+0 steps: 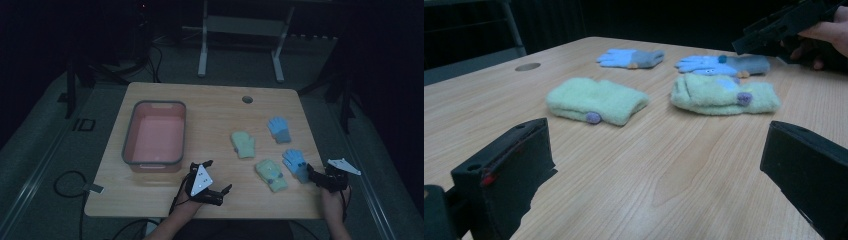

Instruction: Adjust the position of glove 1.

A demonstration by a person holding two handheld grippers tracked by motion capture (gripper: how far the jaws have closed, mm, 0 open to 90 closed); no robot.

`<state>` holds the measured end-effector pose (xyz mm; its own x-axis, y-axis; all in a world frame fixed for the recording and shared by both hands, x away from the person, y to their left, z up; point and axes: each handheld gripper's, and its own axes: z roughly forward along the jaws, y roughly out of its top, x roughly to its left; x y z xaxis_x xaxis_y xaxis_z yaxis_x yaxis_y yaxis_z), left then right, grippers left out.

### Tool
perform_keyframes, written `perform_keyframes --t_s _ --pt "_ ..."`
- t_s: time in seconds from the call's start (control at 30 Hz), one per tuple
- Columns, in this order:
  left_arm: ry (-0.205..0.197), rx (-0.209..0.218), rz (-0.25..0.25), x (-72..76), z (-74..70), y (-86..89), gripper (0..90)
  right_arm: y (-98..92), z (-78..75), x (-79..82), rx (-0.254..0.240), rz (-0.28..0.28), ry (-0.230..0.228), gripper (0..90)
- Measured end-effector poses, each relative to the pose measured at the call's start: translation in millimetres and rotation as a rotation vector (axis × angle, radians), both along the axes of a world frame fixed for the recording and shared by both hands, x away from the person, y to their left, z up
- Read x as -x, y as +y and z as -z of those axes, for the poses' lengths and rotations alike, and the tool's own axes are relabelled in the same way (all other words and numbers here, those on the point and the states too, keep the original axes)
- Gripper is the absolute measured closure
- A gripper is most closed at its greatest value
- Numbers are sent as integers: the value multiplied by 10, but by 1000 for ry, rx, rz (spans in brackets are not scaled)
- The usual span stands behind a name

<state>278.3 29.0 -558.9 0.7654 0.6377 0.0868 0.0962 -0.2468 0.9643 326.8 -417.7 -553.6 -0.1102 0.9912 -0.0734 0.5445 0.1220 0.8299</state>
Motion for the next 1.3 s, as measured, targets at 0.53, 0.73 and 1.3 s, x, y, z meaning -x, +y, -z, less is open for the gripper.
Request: perform_keyframes --t_s 0.53,0.73,1.3 --pt "-1 1 -2 1 0 1 5 -8 -3 16 -6 -2 -7 167" --pt "-1 1 -2 1 0 1 4 -14 -2 12 -12 -8 -6 167" --pt "-4 0 -4 5 1 -5 5 -26 -84 28 -50 -29 -15 140"
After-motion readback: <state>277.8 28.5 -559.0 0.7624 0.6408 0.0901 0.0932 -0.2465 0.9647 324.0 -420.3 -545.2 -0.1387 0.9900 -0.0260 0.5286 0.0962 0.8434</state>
